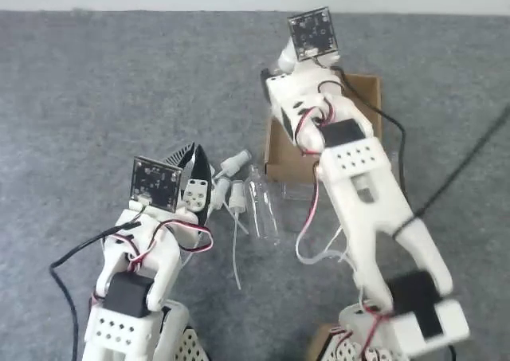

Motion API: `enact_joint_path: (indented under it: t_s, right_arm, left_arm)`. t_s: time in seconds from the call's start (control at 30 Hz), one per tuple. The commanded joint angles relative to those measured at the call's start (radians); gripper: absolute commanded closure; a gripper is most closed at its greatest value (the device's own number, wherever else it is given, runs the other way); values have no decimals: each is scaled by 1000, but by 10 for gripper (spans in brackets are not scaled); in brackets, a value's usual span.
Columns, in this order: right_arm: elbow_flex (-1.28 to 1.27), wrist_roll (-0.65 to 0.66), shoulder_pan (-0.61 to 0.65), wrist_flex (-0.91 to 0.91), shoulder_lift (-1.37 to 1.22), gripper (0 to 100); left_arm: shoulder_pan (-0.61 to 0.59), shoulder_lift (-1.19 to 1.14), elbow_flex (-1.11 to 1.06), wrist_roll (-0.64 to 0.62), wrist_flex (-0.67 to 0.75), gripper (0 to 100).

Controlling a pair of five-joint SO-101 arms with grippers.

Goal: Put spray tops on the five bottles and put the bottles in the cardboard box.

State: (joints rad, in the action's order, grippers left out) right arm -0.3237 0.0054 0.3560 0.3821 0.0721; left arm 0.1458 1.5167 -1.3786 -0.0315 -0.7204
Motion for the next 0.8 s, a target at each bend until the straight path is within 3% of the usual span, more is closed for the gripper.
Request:
enact_joint_path:
  t_s: [0.0,0.2,0.77]
  right_arm:
    - [75,17,-53,-107,-50,992]
    - [175,11,-104,-136,-173,992]
    - [345,11,-85,-130,-444,990]
  left_arm:
    - [-3,-9,8,-9,25,988]
    - [-2,-9,7,-9,25,988]
    - [-2,-9,7,-9,23,988]
